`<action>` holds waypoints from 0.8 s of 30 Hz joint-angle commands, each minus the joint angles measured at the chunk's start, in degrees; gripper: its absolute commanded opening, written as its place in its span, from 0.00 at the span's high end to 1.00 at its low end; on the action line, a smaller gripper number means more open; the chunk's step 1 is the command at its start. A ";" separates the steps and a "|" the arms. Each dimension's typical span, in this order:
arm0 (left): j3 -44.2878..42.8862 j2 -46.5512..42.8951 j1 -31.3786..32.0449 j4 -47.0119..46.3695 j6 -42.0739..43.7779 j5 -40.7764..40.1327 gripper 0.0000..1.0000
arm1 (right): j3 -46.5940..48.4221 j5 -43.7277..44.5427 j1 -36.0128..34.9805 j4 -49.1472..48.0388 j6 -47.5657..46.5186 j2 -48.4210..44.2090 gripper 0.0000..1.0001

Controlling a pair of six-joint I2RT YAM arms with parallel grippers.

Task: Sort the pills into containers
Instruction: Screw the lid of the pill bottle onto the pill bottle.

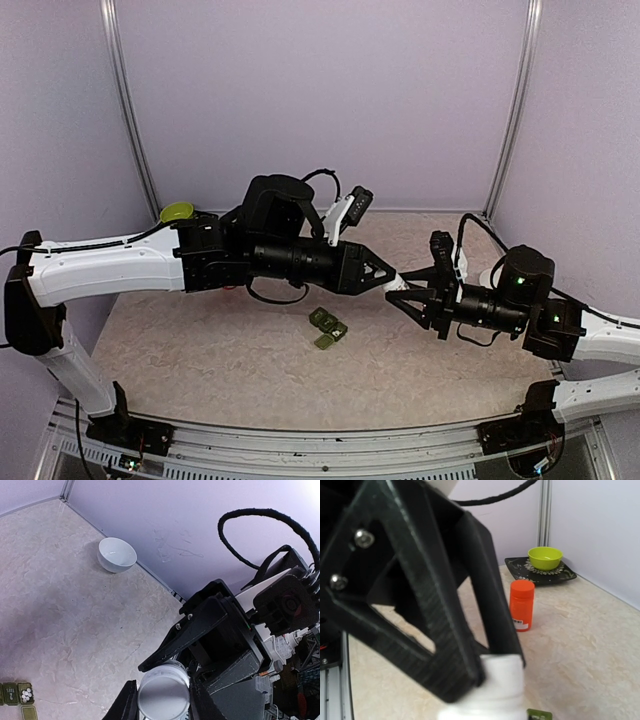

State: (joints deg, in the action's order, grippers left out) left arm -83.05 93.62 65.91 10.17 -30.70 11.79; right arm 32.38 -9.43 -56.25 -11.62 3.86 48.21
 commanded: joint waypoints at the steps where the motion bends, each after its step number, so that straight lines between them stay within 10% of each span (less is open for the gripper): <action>1: -1.86 0.87 0.18 -0.91 2.65 5.00 0.77 | 1.80 -2.13 -0.50 -1.24 0.46 -1.23 1.00; 24: 1.13 -2.91 5.45 -0.29 34.09 28.67 0.77 | -7.59 -24.78 -0.48 -27.95 31.83 -3.81 1.00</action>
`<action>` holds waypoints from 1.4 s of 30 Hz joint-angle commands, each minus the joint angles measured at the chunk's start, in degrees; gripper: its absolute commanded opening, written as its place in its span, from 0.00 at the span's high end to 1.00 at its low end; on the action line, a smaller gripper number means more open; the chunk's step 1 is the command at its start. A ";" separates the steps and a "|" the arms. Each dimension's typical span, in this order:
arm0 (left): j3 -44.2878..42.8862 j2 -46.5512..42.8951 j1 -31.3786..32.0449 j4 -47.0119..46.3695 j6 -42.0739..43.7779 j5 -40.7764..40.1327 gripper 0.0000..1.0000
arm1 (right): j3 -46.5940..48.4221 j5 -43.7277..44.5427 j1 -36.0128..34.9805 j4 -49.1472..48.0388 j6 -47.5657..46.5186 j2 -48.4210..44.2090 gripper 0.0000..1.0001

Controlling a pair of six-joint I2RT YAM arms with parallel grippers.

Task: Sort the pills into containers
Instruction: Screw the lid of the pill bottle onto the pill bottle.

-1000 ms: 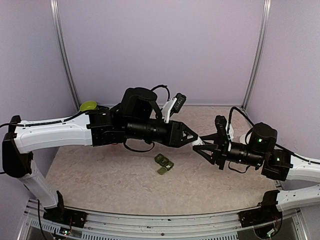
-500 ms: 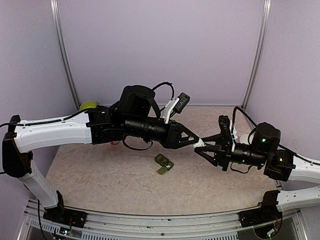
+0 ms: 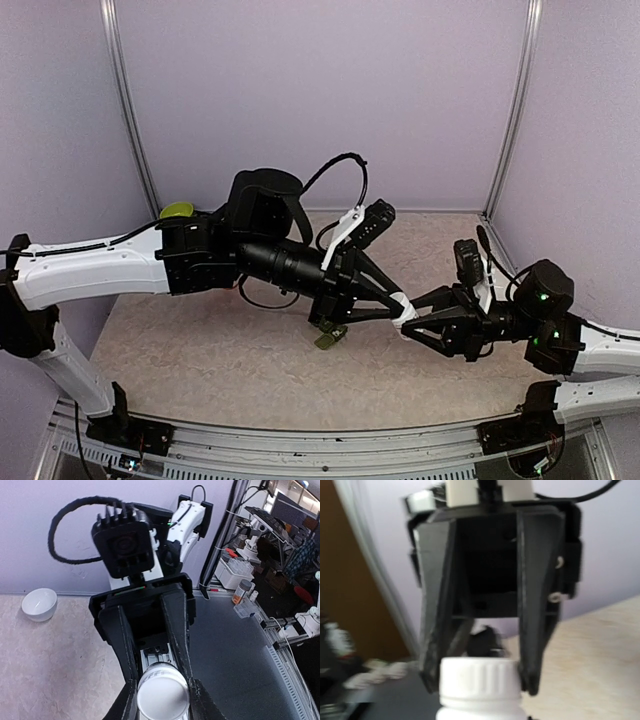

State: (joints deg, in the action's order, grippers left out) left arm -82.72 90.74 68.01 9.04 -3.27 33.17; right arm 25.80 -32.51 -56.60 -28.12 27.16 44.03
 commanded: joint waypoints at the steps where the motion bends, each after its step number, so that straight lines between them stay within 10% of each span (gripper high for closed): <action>1: 0.49 -0.03 3.70 1.58 7.64 7.60 0.77 | -1.30 -2.14 -0.11 -12.58 9.99 0.66 1.00; 21: 0.78 -3.05 7.35 8.83 19.77 14.61 0.52 | -5.47 -9.70 -0.10 -37.17 31.24 11.62 1.00; 27: 8.66 -8.28 3.56 -3.93 8.68 8.14 0.02 | -1.87 -7.16 -0.11 -18.82 17.98 6.01 1.00; 42: 10.99 -8.50 -0.37 -11.25 -20.98 -16.76 0.01 | 7.24 14.93 -0.32 15.98 -15.57 -0.57 1.00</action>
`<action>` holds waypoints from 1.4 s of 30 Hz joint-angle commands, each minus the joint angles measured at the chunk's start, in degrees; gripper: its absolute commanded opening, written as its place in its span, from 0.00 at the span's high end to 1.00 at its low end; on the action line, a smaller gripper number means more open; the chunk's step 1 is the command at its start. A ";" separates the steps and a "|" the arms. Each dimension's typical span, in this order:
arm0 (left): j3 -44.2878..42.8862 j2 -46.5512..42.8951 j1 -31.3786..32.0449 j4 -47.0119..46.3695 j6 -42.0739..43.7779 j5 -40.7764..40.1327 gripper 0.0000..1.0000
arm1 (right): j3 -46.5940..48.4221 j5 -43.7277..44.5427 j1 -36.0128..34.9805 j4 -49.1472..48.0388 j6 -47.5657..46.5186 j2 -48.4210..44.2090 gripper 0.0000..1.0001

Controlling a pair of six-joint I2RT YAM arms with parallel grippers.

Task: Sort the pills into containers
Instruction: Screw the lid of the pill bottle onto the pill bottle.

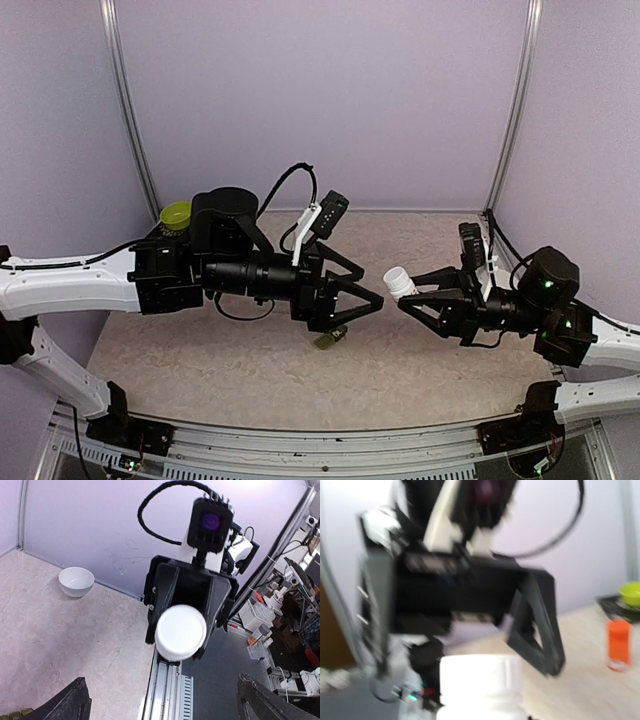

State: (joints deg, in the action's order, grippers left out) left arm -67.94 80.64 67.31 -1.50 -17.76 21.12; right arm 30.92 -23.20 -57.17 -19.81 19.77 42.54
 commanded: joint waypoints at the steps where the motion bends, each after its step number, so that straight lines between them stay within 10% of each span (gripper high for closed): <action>1: -4.53 1.87 0.72 -0.66 -5.84 -4.66 0.01 | 2.10 5.61 0.29 7.24 -8.09 1.10 1.00; 16: -14.06 9.91 1.91 6.23 -2.29 -8.69 0.01 | 2.24 3.92 0.18 4.95 -6.03 0.59 1.00; 42: -4.59 3.65 -2.67 5.94 -2.99 -9.33 0.01 | 2.99 2.12 0.19 3.12 -5.37 -1.21 1.00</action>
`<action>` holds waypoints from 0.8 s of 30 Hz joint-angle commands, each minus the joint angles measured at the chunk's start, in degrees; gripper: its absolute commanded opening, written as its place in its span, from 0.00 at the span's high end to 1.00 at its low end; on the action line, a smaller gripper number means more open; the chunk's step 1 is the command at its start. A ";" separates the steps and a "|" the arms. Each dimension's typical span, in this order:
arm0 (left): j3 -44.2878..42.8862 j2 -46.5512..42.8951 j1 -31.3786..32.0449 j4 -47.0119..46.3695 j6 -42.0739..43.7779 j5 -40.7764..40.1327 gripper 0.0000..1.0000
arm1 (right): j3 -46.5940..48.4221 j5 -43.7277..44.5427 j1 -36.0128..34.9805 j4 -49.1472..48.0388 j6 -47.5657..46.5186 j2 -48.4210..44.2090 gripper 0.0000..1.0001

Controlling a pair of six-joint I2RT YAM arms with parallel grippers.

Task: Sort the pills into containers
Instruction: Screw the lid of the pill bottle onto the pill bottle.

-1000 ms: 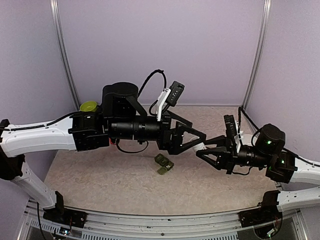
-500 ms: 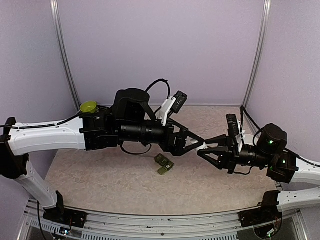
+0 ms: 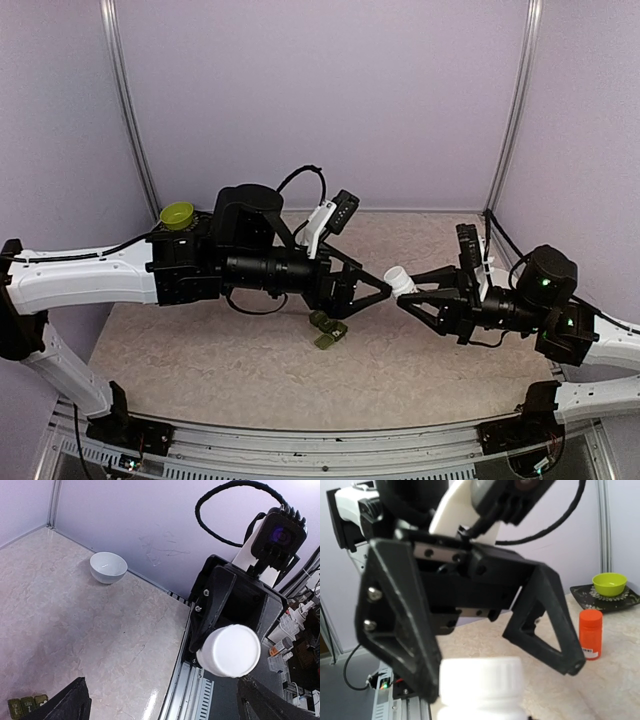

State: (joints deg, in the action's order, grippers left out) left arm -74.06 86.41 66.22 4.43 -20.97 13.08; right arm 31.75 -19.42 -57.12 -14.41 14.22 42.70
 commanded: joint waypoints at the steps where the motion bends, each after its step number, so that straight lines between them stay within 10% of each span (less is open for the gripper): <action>1: 1.87 -2.30 -1.84 0.12 0.25 -1.32 0.01 | 2.22 -1.80 0.13 -2.28 0.24 -1.39 1.00; 24: -8.89 3.89 2.69 -2.05 3.40 2.94 0.01 | 2.09 -2.23 0.17 -3.06 0.26 1.97 1.00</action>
State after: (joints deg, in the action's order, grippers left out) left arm -80.12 87.29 69.21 3.29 -18.79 16.08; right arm 32.45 -20.53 -57.14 -14.92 14.24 44.66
